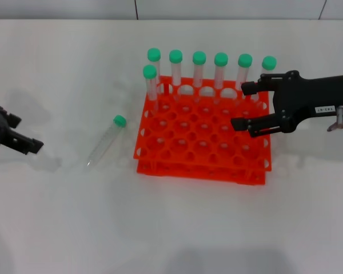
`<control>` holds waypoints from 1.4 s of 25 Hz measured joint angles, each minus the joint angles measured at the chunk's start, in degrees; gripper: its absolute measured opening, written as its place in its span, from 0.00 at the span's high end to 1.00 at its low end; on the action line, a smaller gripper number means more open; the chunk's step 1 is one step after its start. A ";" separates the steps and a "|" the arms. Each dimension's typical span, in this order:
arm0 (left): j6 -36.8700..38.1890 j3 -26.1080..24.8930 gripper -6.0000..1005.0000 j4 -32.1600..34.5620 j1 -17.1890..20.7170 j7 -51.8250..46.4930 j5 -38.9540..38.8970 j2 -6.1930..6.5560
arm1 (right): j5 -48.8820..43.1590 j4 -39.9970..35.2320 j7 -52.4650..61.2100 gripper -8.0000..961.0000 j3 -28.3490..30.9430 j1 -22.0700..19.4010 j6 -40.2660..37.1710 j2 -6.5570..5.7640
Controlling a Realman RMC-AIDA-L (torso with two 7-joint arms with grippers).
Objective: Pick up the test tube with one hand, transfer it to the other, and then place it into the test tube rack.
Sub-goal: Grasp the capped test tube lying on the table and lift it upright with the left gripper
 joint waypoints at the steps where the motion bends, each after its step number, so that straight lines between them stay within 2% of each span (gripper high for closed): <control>1: -1.14 0.01 0.11 -1.00 -0.65 -0.20 1.41 -0.47 | 0.04 0.04 0.00 0.11 -0.02 0.01 0.03 0.01; 5: -4.43 0.09 0.11 -4.22 -2.67 -1.89 3.59 -2.04 | 0.11 0.18 0.00 0.11 -0.02 0.01 0.10 0.06; 9: -5.23 0.47 0.11 -5.97 -4.45 -4.18 3.70 -2.56 | 0.20 0.26 0.21 0.11 -0.02 0.04 0.18 0.12; 13: -5.28 3.11 0.11 -6.67 -5.68 -7.38 3.96 -2.65 | 0.22 0.29 0.35 0.11 -0.02 0.09 0.18 0.12; 18: -5.56 9.49 0.11 -7.45 -7.10 -14.00 4.59 -1.93 | 0.22 0.29 0.42 0.11 -0.08 0.17 0.17 0.10; 21: -6.25 10.95 0.11 -8.05 -8.08 -16.51 5.49 -1.75 | 0.24 0.28 0.34 0.11 -0.14 0.18 0.14 0.10; 35: -11.19 13.58 0.13 -13.19 -9.96 -20.00 5.80 -4.17 | 0.82 0.34 0.14 0.11 -0.64 0.07 0.21 0.19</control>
